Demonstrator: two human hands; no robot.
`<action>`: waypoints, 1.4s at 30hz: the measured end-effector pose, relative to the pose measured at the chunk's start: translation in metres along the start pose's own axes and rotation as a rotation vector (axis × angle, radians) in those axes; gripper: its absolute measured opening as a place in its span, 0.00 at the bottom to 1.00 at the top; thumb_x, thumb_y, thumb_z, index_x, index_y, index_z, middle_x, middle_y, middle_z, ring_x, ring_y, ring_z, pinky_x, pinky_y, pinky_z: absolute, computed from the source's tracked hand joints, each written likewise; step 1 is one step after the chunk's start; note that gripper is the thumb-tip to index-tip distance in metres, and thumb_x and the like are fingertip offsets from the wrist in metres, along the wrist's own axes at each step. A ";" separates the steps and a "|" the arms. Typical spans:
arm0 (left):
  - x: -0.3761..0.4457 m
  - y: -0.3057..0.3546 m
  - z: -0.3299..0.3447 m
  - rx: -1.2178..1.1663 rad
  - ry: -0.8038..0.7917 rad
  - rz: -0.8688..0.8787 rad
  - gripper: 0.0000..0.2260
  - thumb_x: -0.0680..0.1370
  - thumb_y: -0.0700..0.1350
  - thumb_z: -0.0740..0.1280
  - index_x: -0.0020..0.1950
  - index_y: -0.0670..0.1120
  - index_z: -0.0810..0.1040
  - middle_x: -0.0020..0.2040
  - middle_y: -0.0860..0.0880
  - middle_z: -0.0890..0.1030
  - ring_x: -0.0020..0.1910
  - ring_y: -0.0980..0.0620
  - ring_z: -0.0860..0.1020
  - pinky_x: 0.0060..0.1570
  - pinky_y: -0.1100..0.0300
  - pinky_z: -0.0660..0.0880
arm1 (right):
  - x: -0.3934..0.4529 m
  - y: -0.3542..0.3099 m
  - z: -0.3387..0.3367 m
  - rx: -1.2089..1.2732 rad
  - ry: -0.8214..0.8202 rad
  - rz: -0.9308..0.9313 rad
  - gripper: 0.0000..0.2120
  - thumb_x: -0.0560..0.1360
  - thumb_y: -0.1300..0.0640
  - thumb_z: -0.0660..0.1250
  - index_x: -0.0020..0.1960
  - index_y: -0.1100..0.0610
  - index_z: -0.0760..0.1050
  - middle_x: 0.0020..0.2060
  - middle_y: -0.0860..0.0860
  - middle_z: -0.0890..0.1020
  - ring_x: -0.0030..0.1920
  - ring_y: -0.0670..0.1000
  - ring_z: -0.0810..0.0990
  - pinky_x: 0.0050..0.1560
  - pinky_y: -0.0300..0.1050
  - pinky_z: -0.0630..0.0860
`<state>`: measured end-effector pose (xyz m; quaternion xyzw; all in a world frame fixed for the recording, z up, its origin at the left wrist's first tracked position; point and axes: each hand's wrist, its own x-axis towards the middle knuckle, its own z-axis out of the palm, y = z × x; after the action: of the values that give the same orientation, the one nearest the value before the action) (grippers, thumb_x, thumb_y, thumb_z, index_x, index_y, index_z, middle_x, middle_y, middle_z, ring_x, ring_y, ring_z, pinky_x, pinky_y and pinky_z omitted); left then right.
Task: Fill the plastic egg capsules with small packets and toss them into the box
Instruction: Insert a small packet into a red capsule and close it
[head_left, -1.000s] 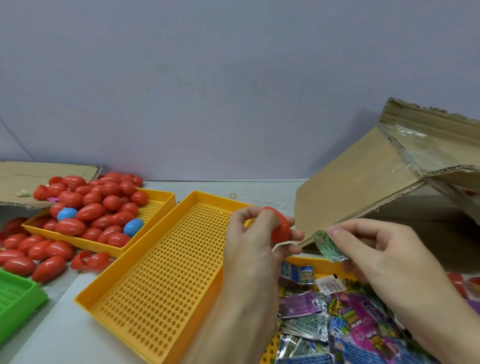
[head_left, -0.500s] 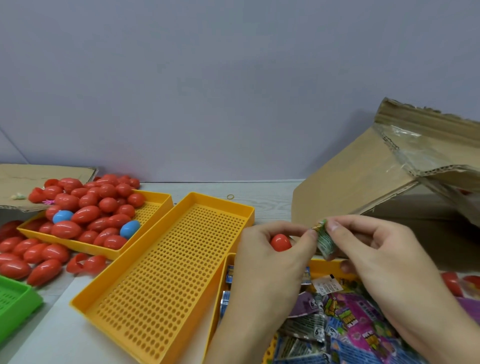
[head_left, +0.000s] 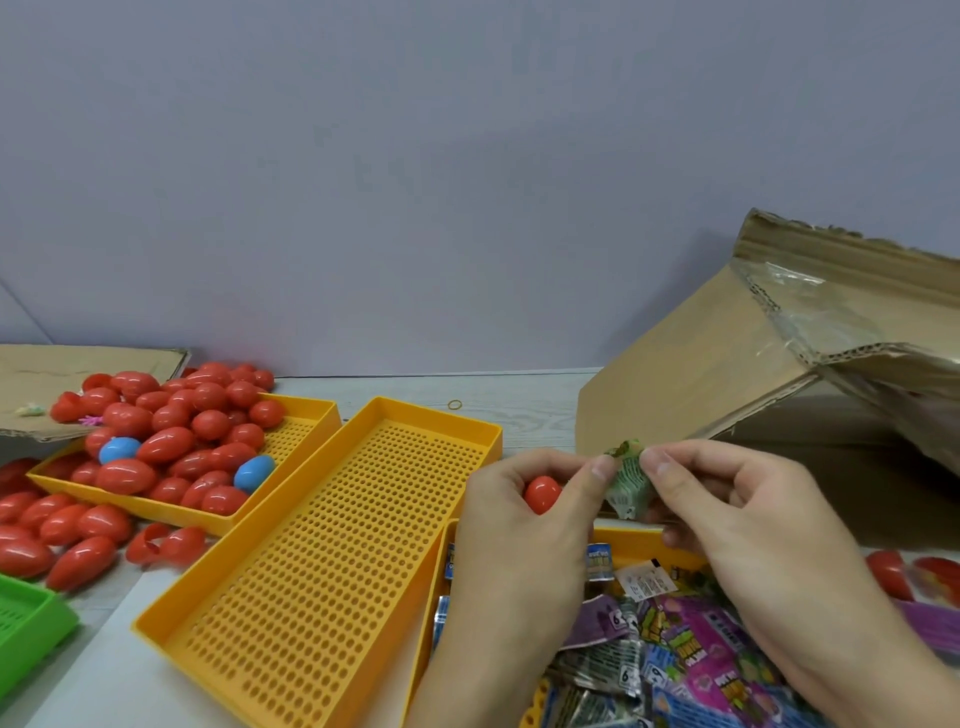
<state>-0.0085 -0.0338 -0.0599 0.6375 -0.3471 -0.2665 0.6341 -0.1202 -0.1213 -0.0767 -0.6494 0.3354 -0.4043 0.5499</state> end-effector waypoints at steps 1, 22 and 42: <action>0.000 -0.001 0.000 0.025 0.014 0.019 0.06 0.74 0.51 0.73 0.38 0.52 0.84 0.26 0.57 0.75 0.27 0.58 0.72 0.31 0.63 0.71 | 0.001 0.001 0.000 0.001 0.001 0.004 0.08 0.73 0.50 0.69 0.45 0.36 0.82 0.35 0.48 0.86 0.37 0.44 0.84 0.39 0.44 0.77; -0.001 0.000 0.004 0.241 0.179 0.424 0.03 0.74 0.51 0.72 0.40 0.56 0.82 0.29 0.48 0.75 0.28 0.51 0.72 0.31 0.58 0.72 | 0.002 -0.006 0.000 0.169 -0.114 0.165 0.20 0.67 0.34 0.69 0.44 0.50 0.86 0.38 0.49 0.85 0.42 0.46 0.83 0.40 0.47 0.72; 0.002 -0.002 0.001 0.389 0.268 0.501 0.06 0.74 0.44 0.75 0.38 0.52 0.83 0.41 0.57 0.78 0.42 0.60 0.78 0.38 0.72 0.70 | 0.001 -0.005 0.003 0.165 -0.098 0.093 0.18 0.64 0.41 0.69 0.51 0.45 0.84 0.46 0.50 0.87 0.47 0.50 0.85 0.42 0.49 0.73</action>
<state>-0.0078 -0.0366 -0.0613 0.6707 -0.4509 0.0548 0.5863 -0.1168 -0.1201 -0.0717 -0.6048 0.3032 -0.3723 0.6354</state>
